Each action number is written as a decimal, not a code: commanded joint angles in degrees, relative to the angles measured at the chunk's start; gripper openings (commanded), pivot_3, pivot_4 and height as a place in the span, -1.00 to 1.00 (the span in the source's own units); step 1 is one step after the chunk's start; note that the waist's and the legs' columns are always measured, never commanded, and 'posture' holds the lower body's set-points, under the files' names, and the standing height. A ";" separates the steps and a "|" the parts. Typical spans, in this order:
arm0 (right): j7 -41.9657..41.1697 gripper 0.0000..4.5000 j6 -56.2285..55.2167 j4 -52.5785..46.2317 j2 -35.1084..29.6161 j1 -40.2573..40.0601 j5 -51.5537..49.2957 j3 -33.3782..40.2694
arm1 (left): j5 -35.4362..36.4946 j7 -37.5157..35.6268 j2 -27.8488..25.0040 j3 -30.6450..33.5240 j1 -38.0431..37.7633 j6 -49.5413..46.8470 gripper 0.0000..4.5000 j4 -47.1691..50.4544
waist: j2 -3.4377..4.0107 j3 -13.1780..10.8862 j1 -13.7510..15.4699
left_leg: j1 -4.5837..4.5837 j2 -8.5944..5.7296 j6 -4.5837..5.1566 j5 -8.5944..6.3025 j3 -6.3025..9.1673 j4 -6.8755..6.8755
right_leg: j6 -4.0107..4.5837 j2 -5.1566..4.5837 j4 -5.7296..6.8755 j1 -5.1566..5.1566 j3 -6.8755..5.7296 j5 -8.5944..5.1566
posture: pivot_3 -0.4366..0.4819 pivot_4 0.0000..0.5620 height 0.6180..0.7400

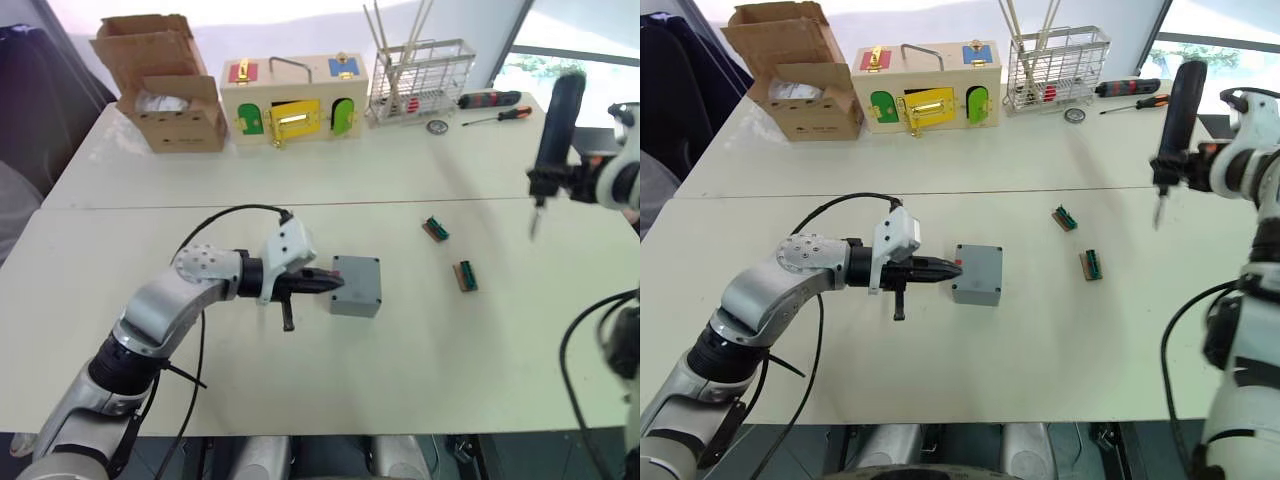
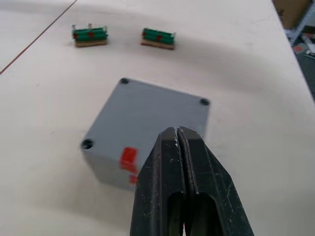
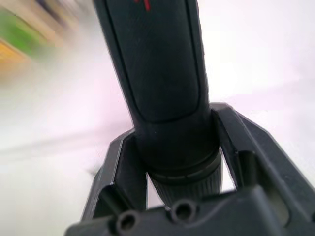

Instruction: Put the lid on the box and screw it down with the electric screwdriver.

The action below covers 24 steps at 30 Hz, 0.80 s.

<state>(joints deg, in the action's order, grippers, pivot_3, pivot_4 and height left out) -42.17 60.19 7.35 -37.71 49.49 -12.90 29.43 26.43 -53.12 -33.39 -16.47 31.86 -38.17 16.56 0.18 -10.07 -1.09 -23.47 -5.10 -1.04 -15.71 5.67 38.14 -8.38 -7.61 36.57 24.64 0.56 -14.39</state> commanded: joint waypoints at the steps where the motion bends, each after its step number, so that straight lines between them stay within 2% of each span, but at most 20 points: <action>1: 4.05 -0.21 -4.08 -23.88 11.64 -3.13 -13.32 7.79 | -0.67 -1.95 -0.08 0.94 1.68 2.02 -1.00 -0.76 | 0.01 0.01 0.01 | 0.04 0.06 0.00 0.00 0.02 -0.04 | 0.00 0.02 0.30 0.04 0.01 0.00 | -0.05 -0.47 0.90; 4: 5.77 -0.21 -4.61 -32.15 18.92 -10.73 -18.27 4.52 | -2.60 -1.50 1.48 -0.34 3.47 2.74 -1.00 -3.34 | 0.01 0.03 0.90 | 0.02 0.00 0.00 0.00 0.14 -0.01 | -0.01 -0.02 0.56 0.16 0.00 -0.01 | -0.05 -0.47 0.90; 9: 9.58 -0.21 -10.44 -36.43 24.46 -19.74 -19.36 -2.63 | -4.79 -2.28 2.72 -2.27 3.95 2.83 -1.00 -4.17 | -0.03 0.04 1.50 | 0.02 -0.18 0.04 0.00 0.24 0.21 | 0.00 -0.07 0.46 -0.08 0.12 -0.01 | -0.05 -0.47 0.90; 15: 9.62 -0.21 -14.50 -37.26 23.15 -25.63 -22.12 -5.75 | -5.94 -1.52 6.50 -3.07 3.97 3.74 -1.00 -6.17 | -0.02 0.04 1.02 | 0.05 -0.10 0.02 0.01 0.24 0.09 | 0.00 0.00 0.51 0.04 0.11 -0.01 | -0.05 -0.47 0.90; 24: 12.08 -0.21 -14.32 -38.65 20.07 -29.25 -27.00 -7.69 | -11.52 -3.68 6.72 -6.89 2.63 8.04 -1.00 -9.31 | -0.02 0.04 0.28 | 0.09 -0.07 0.02 0.01 0.22 0.05 | 0.00 0.03 0.48 0.03 0.11 -0.02 | -0.05 -0.47 0.90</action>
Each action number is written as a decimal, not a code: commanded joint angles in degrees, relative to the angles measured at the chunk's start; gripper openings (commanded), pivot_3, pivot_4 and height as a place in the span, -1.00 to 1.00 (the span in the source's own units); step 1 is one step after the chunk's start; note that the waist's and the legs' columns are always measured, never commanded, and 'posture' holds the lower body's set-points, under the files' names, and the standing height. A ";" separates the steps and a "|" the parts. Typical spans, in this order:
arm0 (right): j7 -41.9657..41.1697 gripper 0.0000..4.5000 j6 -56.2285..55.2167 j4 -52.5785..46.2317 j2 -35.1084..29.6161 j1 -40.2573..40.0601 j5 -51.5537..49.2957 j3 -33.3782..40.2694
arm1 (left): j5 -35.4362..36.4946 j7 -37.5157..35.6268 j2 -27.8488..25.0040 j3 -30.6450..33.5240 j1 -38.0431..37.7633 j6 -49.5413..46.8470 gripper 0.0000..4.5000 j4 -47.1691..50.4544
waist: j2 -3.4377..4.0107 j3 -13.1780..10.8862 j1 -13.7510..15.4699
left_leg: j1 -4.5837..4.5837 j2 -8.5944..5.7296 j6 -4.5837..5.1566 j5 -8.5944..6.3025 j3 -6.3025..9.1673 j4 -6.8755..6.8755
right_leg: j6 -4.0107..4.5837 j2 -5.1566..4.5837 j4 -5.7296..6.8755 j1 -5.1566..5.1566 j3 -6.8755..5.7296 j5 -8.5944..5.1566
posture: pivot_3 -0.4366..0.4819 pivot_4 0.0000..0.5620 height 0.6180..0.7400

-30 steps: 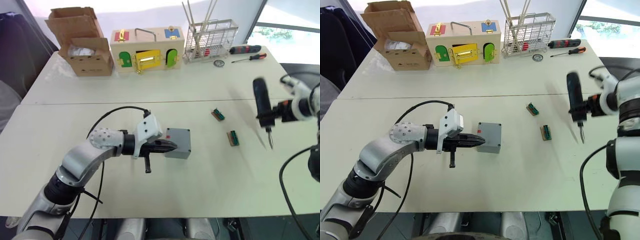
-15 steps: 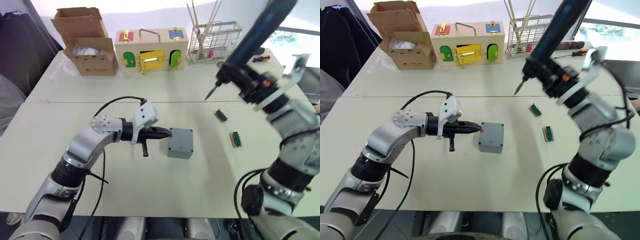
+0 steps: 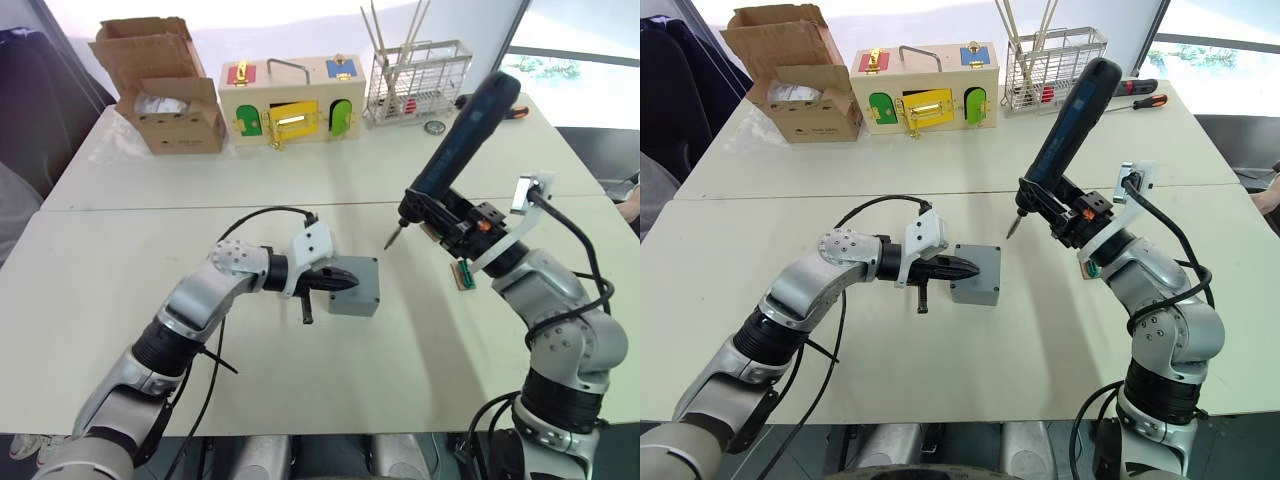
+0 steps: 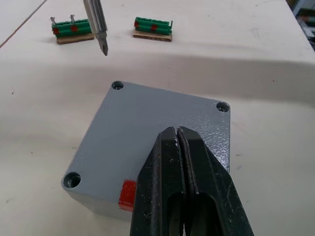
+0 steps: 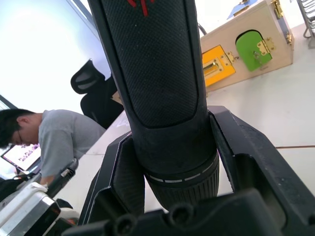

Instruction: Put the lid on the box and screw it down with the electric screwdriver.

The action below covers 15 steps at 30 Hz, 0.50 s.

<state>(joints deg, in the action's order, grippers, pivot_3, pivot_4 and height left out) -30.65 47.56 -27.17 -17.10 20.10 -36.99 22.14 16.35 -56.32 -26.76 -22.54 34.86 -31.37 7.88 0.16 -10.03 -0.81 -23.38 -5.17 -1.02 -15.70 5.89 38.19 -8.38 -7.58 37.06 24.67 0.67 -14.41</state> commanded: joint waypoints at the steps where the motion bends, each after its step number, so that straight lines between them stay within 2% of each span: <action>1: 0.96 -0.21 -1.68 -4.36 -0.52 -0.14 -3.30 -0.75 | -1.64 -0.54 0.16 -0.86 -0.45 1.53 -1.00 -0.90 | 0.00 0.00 0.08 | 0.00 0.00 0.00 0.00 0.00 0.00 | 0.00 0.00 0.00 0.00 0.00 0.00 | -0.05 -0.47 0.90; 15: 2.98 -0.21 -6.33 -2.42 -2.45 -2.63 -2.87 -5.67 | -2.17 -0.30 0.37 -0.10 -1.34 1.26 -1.00 -0.15 | -0.01 0.01 0.12 | 0.02 -0.01 0.01 0.00 0.01 0.02 | 0.00 -0.02 -0.01 -0.03 0.00 0.00 | -0.05 -0.47 0.90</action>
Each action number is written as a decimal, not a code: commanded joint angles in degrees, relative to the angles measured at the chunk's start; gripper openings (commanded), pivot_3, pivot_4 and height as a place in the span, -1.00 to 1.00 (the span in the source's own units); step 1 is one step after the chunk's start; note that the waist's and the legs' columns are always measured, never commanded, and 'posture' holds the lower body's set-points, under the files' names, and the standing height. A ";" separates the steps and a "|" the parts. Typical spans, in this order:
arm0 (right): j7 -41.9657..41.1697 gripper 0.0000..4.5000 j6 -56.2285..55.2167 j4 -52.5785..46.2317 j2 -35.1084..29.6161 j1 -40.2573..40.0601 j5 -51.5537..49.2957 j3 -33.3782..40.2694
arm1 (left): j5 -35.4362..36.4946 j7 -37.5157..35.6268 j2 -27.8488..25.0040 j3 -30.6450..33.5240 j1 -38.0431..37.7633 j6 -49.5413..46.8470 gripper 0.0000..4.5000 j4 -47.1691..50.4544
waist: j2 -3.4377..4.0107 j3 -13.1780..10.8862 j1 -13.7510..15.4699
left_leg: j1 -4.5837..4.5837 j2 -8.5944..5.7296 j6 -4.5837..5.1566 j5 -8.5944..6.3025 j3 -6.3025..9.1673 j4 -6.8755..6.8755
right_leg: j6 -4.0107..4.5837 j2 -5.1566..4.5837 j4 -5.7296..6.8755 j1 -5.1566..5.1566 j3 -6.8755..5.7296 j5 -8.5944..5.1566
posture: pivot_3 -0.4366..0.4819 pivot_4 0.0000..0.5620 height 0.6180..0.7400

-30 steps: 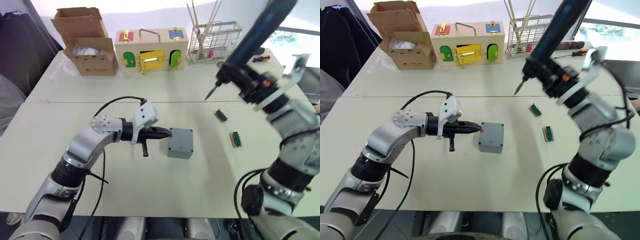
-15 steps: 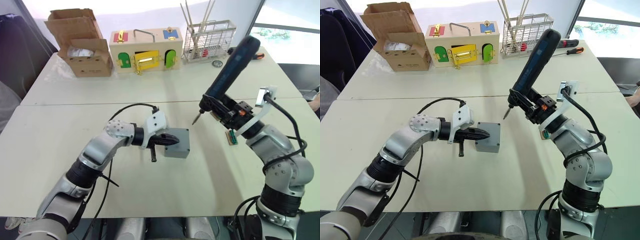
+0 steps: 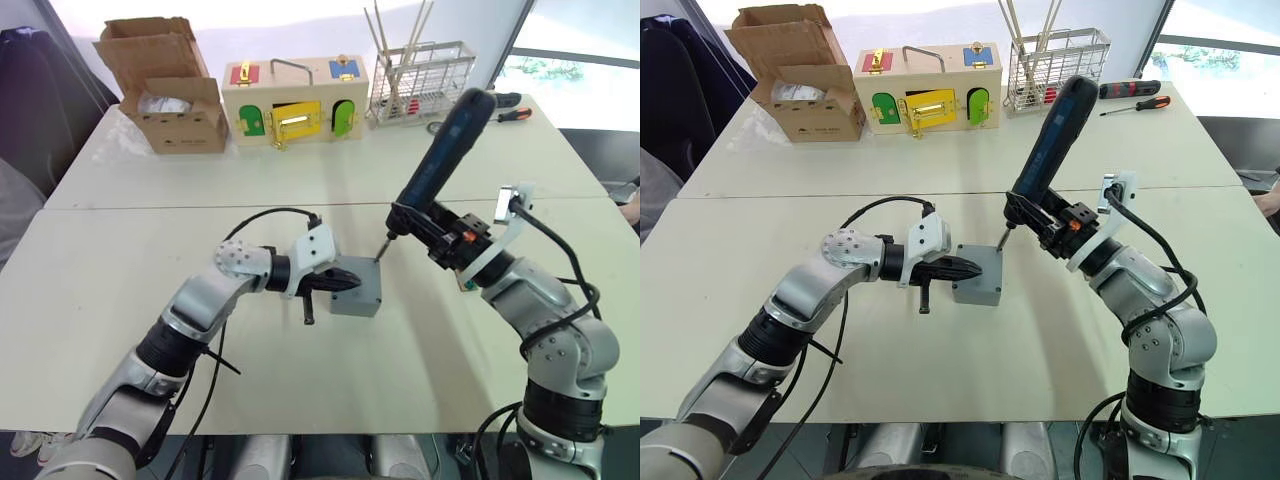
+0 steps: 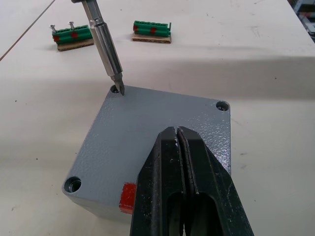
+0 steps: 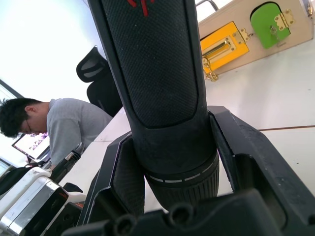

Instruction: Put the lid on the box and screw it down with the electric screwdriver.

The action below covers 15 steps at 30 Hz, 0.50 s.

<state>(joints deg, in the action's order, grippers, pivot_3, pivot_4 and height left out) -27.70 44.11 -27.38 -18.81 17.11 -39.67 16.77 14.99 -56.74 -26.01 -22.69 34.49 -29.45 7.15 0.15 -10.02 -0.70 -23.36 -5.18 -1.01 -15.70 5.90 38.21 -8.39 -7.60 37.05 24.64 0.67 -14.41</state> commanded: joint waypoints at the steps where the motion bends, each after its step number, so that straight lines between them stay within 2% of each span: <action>1: 0.16 -0.21 -3.26 -1.99 -0.91 0.28 -0.13 -0.49 | -0.79 0.16 -0.39 0.08 -1.01 -0.70 -1.00 0.64 | 0.00 0.00 0.00 | 0.00 0.00 0.00 0.00 0.00 0.00 | 0.00 0.00 0.00 0.00 0.00 0.00 | -0.05 -0.47 0.90; 15: 1.25 -0.21 -4.80 -1.22 -3.49 -0.89 -0.77 -1.79 | -0.60 0.64 -0.42 0.21 -1.50 -1.36 -1.00 1.57 | -0.01 0.01 0.06 | 0.02 0.00 0.00 0.00 0.00 0.00 | 0.00 0.00 -0.01 -0.02 0.00 0.00 | -0.05 -0.47 0.90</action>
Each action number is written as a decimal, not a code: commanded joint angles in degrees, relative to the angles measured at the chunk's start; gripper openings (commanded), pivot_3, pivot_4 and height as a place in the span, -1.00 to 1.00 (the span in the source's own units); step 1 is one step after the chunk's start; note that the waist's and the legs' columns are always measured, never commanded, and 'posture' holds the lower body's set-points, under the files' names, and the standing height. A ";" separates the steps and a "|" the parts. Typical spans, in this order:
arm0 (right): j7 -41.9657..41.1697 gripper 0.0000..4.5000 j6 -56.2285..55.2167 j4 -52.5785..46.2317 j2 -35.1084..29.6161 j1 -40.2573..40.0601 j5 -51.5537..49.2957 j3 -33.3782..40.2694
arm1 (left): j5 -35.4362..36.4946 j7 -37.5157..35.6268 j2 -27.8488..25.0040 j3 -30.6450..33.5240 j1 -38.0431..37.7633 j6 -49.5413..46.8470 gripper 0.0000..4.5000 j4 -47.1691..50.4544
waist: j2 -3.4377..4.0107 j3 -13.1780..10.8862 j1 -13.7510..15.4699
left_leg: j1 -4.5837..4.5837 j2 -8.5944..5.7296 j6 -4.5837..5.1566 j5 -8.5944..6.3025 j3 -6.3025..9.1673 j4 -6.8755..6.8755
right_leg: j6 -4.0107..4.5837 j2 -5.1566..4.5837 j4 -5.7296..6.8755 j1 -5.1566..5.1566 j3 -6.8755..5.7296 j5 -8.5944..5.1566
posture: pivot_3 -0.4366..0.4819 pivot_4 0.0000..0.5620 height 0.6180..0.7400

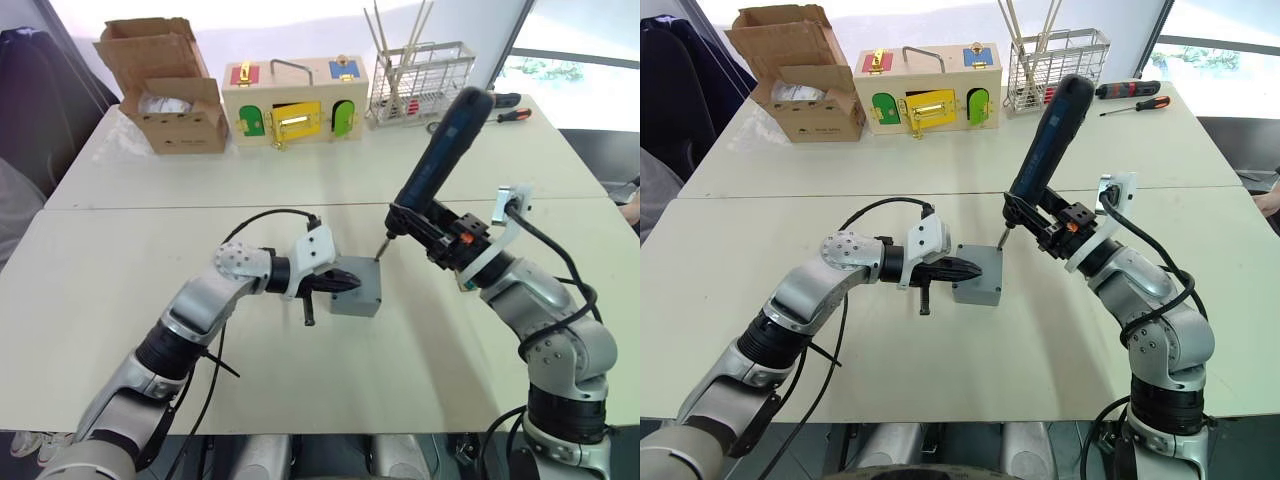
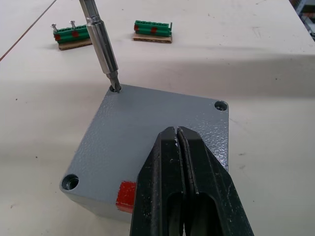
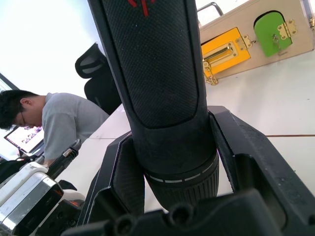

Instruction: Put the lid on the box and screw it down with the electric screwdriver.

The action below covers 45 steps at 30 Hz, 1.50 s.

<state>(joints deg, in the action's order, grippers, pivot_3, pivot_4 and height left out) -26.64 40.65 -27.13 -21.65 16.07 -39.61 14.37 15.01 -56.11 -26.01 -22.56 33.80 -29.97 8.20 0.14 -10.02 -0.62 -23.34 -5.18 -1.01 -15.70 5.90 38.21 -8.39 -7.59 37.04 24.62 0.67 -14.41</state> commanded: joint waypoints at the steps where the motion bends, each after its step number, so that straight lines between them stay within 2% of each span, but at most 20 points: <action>1: 0.27 -0.21 -1.35 -1.42 -0.72 0.12 -0.93 0.61 | -0.63 0.00 -0.41 0.07 -0.82 -0.81 -1.00 0.50 | 0.00 0.00 -0.04 | 0.00 0.00 0.00 0.00 0.00 0.00 | 0.00 0.00 0.00 0.00 0.00 0.00 | -0.05 -0.47 0.90; 5: -0.17 -0.21 -1.65 -1.34 -1.70 -0.67 -0.01 0.07 | -0.66 0.01 -0.24 0.06 -0.76 -0.68 -1.00 0.27 | 0.00 0.00 0.00 | 0.01 0.00 0.00 0.00 0.00 0.00 | 0.00 0.00 -0.03 0.00 0.00 0.00 | -0.05 -0.47 0.90; 13: -3.16 -0.21 -6.91 -1.82 -3.46 -2.25 6.01 -8.67 | -0.76 0.20 0.14 -0.25 -1.03 -0.84 -1.00 0.22 | -0.04 0.06 -0.10 | 0.12 0.00 0.02 -0.01 -0.02 0.00 | -0.02 0.01 -0.04 -0.11 0.00 -0.01 | -0.05 -0.47 0.90; 20: -4.53 -0.21 -10.99 2.30 -2.40 -2.81 10.30 -13.73 | -1.02 0.92 0.30 -0.29 -1.90 -1.31 -1.00 0.62 | -0.28 0.59 -0.14 | 0.21 0.01 0.02 -0.02 -0.01 -0.04 | -0.03 0.02 -0.04 -0.17 0.00 -0.03 | -0.05 -0.47 0.90; 25: -5.79 -0.21 -13.34 3.19 -2.63 -7.08 12.50 -15.83 | -0.97 1.58 0.23 0.13 -2.61 -1.68 -1.00 1.29 | -0.49 0.89 -0.08 | 0.80 0.05 0.20 -0.14 -0.01 -0.25 | -0.05 0.04 -0.17 -0.73 0.00 -0.12 | -0.05 -0.47 0.90; 28: -6.24 -0.21 -14.63 3.61 -2.62 -8.23 14.04 -17.20 | -0.93 1.65 0.09 0.20 -3.02 -1.93 -1.00 1.86 | -0.46 1.19 -0.16 | 1.18 0.11 0.58 -0.40 0.05 -0.34 | -0.07 0.21 -0.78 -1.38 -0.03 -0.24 | -0.05 -0.47 0.90; 36: -3.96 -0.21 -15.98 7.78 -1.27 -6.69 19.30 -19.49 | -1.15 1.74 0.15 0.16 -3.21 -2.29 -1.00 2.22 | -0.50 1.66 -0.15 | 1.34 0.13 0.56 -0.45 0.07 -0.36 | -0.07 0.28 -0.82 -1.51 0.01 -0.25 | -0.05 -0.47 0.90; 41: -3.79 -0.21 -16.21 8.67 -0.71 -6.51 20.12 -19.56 | -1.18 1.73 0.09 0.14 -3.37 -2.35 -1.00 2.45 | -0.60 1.75 0.00 | 1.94 0.14 0.62 -0.50 0.09 -0.60 | -0.06 0.27 -1.07 -2.10 0.01 -0.26 | -0.05 -0.47 0.90; 45: -3.49 -0.21 -16.73 9.57 0.13 -7.19 20.16 -19.12 | -1.25 1.89 0.15 0.08 -3.51 -2.49 -1.00 2.70 | -0.77 1.92 0.00 | 2.00 0.18 0.62 -0.50 0.15 -0.71 | -0.05 0.26 -1.10 -2.14 0.01 -0.28 | -0.05 -0.47 0.90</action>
<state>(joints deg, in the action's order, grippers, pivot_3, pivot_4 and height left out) -29.65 20.83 -22.96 -21.58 12.20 -20.65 -1.53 14.20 -54.47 -25.69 -22.67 30.42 -32.22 9.23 -0.63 -8.10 -0.63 -21.34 -5.00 -0.39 -16.20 6.05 37.49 -8.44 -7.33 35.94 22.49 0.68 -14.69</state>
